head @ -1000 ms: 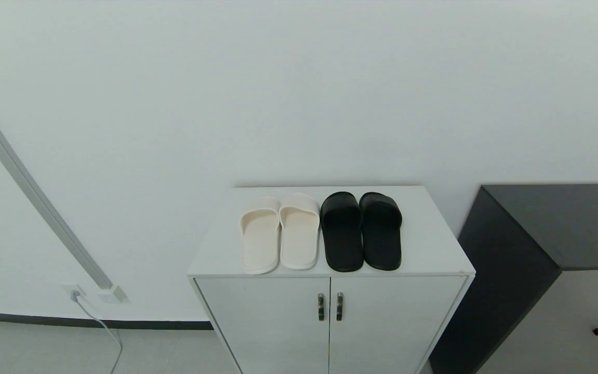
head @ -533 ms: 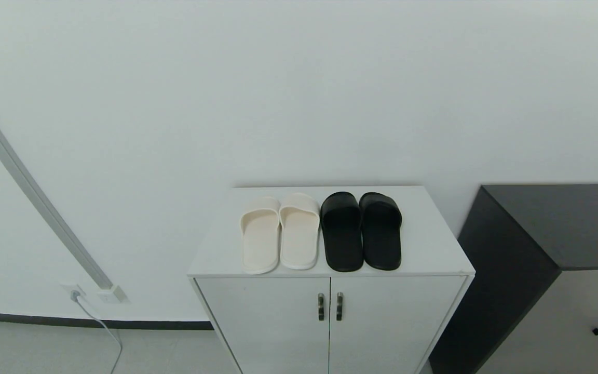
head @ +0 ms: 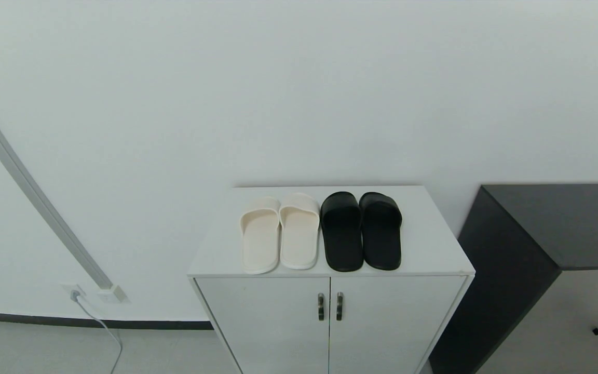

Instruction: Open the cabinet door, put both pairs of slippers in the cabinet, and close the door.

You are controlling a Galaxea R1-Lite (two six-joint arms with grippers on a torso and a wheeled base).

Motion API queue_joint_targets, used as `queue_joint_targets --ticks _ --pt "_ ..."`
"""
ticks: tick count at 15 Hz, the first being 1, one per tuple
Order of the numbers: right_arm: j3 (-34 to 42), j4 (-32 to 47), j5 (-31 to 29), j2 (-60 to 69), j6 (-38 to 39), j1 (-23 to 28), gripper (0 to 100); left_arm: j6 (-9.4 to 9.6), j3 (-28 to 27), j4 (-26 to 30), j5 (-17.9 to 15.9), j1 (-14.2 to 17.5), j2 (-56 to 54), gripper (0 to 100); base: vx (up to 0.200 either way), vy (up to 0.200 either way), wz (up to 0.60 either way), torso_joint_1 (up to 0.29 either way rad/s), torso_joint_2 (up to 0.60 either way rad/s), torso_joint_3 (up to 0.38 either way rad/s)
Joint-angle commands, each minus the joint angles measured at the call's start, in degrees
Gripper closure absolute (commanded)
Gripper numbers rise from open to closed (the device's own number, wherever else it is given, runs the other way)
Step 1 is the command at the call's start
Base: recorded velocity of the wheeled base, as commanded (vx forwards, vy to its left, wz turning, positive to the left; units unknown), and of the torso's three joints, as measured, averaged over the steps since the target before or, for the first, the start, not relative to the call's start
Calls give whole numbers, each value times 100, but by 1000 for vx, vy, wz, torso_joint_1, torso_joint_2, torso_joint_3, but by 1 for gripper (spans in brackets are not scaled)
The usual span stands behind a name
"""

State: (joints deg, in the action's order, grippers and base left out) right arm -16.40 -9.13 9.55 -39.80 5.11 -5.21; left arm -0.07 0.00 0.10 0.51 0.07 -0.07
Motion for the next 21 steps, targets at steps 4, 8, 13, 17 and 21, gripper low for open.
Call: queue_joint_targets --ticks 4,8,13,17,21 --pt "-1357 -897 -1640 -2858 913 -2186 0 -19 0 -1 10 1 7 100 0 0 0 0 0 0" --pt "-2131 -924 -2405 -3640 1247 -3215 0 -1 0 -1 2 1 7 100 0 0 0 0 0 0" --pt "-3142 -941 -3310 -4853 1590 -3988 0 -1 0 -1 2 1 7 100 0 0 0 0 0 0" --pt "-3370 -2102 -4523 -5987 1581 -4472 0 -1 0 -1 -16 1 7 100 0 0 0 0 0 0" --pt "-3687 -2743 -4813 -6945 1519 -4436 0 -1 0 -1 -16 1 7 100 0 0 0 0 0 0"
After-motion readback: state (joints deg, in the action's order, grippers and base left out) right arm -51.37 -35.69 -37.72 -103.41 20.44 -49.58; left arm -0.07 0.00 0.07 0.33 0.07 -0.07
